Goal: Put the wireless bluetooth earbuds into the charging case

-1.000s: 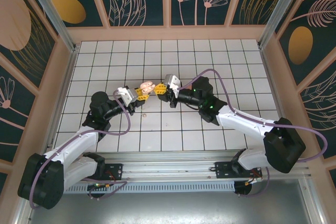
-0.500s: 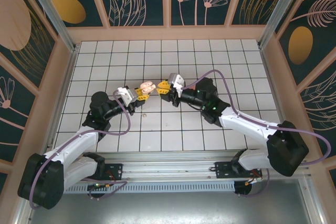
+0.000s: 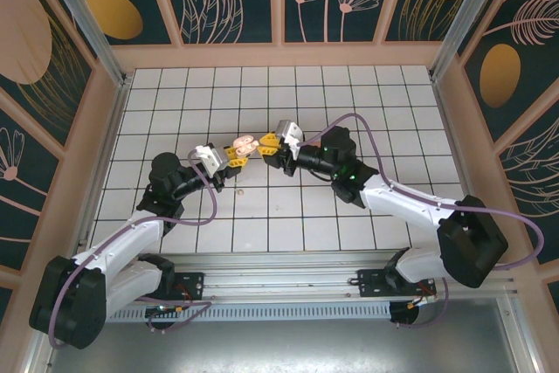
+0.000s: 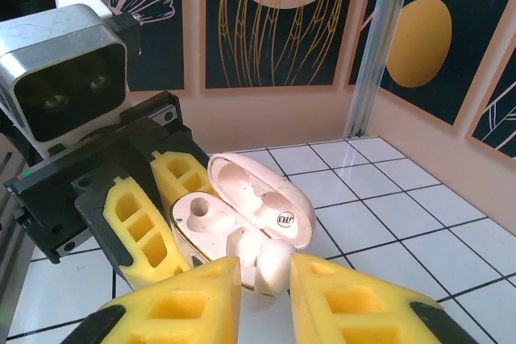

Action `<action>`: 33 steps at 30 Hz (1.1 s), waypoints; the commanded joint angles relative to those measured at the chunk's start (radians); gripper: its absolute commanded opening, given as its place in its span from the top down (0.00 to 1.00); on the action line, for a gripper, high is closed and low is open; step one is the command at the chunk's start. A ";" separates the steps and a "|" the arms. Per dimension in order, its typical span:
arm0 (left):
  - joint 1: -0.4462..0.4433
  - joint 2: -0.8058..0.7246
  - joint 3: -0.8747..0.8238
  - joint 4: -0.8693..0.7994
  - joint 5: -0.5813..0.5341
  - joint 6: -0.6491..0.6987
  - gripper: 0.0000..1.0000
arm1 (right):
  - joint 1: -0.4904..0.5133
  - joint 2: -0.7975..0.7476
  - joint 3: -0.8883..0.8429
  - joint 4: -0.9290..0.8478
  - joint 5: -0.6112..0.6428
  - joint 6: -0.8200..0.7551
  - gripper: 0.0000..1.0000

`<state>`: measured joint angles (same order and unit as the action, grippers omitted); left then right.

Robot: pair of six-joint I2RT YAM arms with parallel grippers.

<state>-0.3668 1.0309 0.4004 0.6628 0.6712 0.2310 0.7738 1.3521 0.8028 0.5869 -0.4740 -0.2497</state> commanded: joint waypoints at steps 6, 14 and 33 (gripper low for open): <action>-0.005 -0.017 0.023 0.033 0.010 0.005 0.96 | 0.000 0.024 0.043 0.016 -0.042 0.020 0.82; -0.004 -0.019 0.022 0.033 0.007 0.006 0.96 | 0.015 0.035 0.054 -0.004 -0.057 0.026 0.85; -0.004 -0.026 0.024 0.036 -0.005 0.004 0.96 | 0.062 -0.006 0.025 -0.022 -0.005 0.052 0.88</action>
<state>-0.3660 1.0252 0.4004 0.6613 0.6418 0.2310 0.8104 1.3697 0.8291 0.5701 -0.4648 -0.2180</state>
